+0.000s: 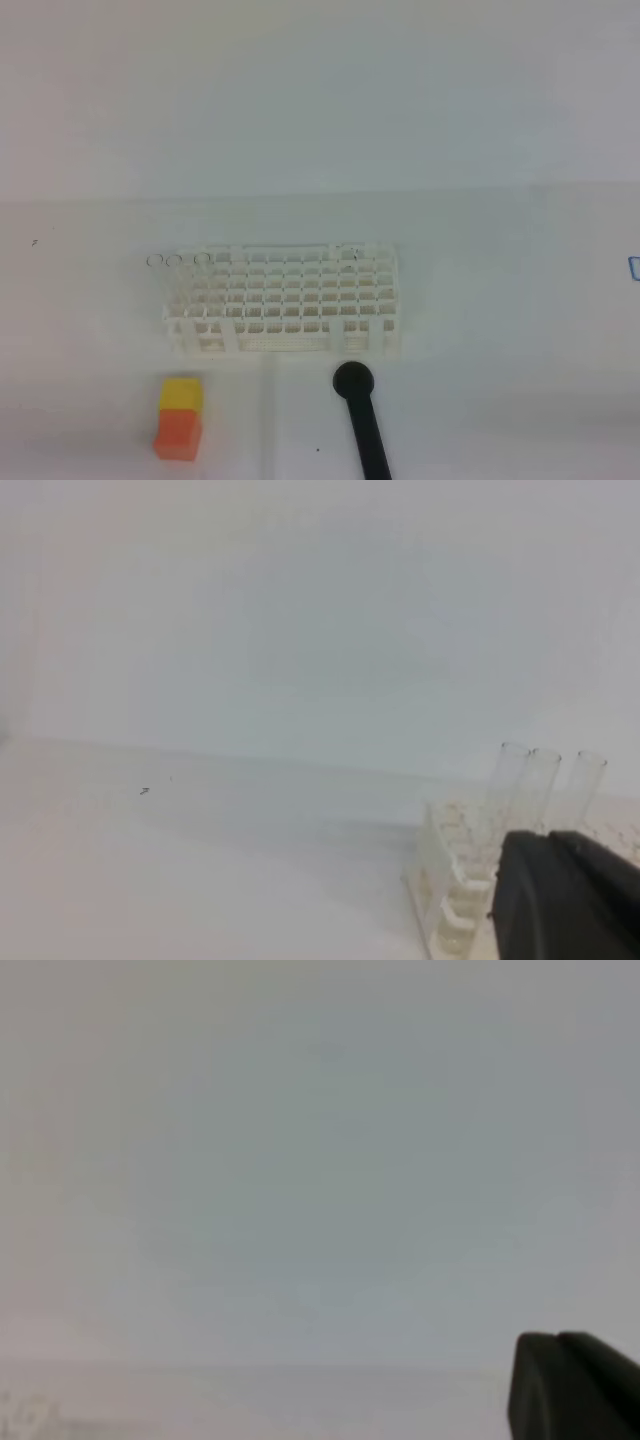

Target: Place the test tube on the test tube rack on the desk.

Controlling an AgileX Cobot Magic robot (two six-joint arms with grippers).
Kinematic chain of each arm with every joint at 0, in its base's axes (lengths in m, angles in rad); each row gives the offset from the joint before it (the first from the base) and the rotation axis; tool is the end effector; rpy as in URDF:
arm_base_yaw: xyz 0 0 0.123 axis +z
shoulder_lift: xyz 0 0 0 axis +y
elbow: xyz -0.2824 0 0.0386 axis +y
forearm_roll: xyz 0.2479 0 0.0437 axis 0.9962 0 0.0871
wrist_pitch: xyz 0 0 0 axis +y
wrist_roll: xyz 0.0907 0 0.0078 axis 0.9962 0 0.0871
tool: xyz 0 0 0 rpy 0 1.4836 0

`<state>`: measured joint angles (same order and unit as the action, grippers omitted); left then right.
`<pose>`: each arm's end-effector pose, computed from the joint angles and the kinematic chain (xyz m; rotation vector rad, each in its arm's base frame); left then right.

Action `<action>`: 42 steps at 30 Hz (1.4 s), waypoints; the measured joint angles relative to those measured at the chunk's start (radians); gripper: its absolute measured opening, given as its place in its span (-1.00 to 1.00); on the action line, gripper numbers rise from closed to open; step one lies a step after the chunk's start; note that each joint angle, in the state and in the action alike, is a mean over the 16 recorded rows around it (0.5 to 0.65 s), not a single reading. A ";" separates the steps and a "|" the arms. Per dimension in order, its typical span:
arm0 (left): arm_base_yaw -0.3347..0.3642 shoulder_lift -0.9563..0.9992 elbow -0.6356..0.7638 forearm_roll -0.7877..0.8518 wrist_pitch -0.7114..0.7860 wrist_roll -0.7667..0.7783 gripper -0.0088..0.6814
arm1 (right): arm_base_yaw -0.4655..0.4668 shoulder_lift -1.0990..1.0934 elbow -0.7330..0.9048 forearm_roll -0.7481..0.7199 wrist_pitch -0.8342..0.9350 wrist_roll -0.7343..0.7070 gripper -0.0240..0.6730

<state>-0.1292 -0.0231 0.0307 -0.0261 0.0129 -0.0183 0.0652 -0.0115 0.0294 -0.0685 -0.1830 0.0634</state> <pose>0.0554 -0.0072 0.2028 0.0641 1.5043 -0.1398 0.0538 0.0046 0.2202 -0.0562 1.3180 0.0603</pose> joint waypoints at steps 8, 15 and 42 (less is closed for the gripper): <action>0.000 -0.002 0.002 -0.012 -0.093 0.002 -0.98 | 0.000 0.000 0.000 0.000 -0.044 0.000 -0.94; 0.000 0.003 -0.053 -0.062 -0.242 -0.016 -0.98 | 0.000 0.000 -0.022 -0.020 -0.055 0.000 -0.94; 0.000 0.523 -0.657 -0.123 0.473 -0.027 -0.98 | 0.000 0.343 -0.654 -0.053 0.662 -0.050 -0.94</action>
<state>-0.1293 0.4999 -0.6266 -0.1487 0.4856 -0.0452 0.0652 0.3313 -0.6246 -0.1215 0.4791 0.0134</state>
